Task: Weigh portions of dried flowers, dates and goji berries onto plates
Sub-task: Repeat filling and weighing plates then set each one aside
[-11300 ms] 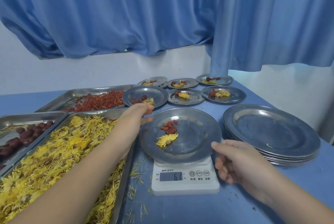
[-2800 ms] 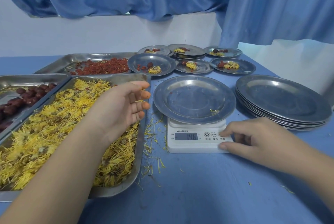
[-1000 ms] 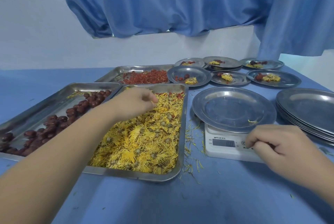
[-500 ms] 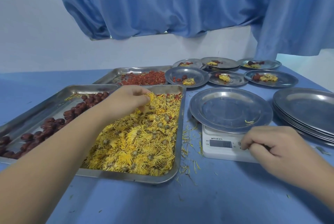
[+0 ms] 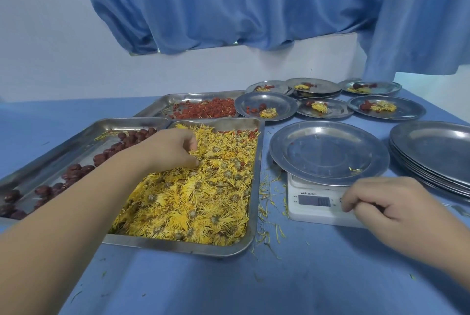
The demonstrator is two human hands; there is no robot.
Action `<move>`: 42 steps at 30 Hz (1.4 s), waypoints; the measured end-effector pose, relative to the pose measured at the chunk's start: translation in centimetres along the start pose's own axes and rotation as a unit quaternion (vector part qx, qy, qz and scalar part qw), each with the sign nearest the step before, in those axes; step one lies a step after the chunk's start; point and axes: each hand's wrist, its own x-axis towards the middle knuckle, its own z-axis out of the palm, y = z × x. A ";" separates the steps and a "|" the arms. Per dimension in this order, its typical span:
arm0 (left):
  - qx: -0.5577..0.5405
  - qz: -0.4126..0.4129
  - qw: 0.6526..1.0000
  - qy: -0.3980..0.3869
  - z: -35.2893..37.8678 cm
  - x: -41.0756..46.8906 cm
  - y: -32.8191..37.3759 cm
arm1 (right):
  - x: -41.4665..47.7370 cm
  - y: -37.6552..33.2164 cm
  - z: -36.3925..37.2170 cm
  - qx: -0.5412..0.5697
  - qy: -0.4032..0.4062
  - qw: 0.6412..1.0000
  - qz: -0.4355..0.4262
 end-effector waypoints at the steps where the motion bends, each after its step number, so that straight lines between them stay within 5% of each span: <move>1: 0.009 -0.001 1.000 0.008 0.1 0.0 -0.1 | 0.0 0.0 0.0 0.000 -0.002 1.000 0.001; 6: 0.006 -0.029 0.999 0.022 -0.1 0.3 -0.4 | 0.0 0.2 0.1 0.008 -0.010 1.000 0.007; 13: -0.158 -0.060 0.984 0.059 -0.9 0.0 -1.3 | -0.1 0.2 -0.1 0.009 -0.004 1.000 0.007; 26: -0.531 -0.069 0.843 -0.056 -1.7 -1.4 2.9 | 0.0 -0.2 -0.5 0.006 -0.018 1.000 0.017; 35: -0.543 0.052 0.836 -0.062 2.6 1.8 13.6 | 0.1 0.3 -0.7 0.027 0.002 0.999 0.034; 42: -0.295 0.136 0.946 0.003 5.2 3.9 18.2 | 0.1 0.8 -0.9 0.036 0.021 0.998 0.044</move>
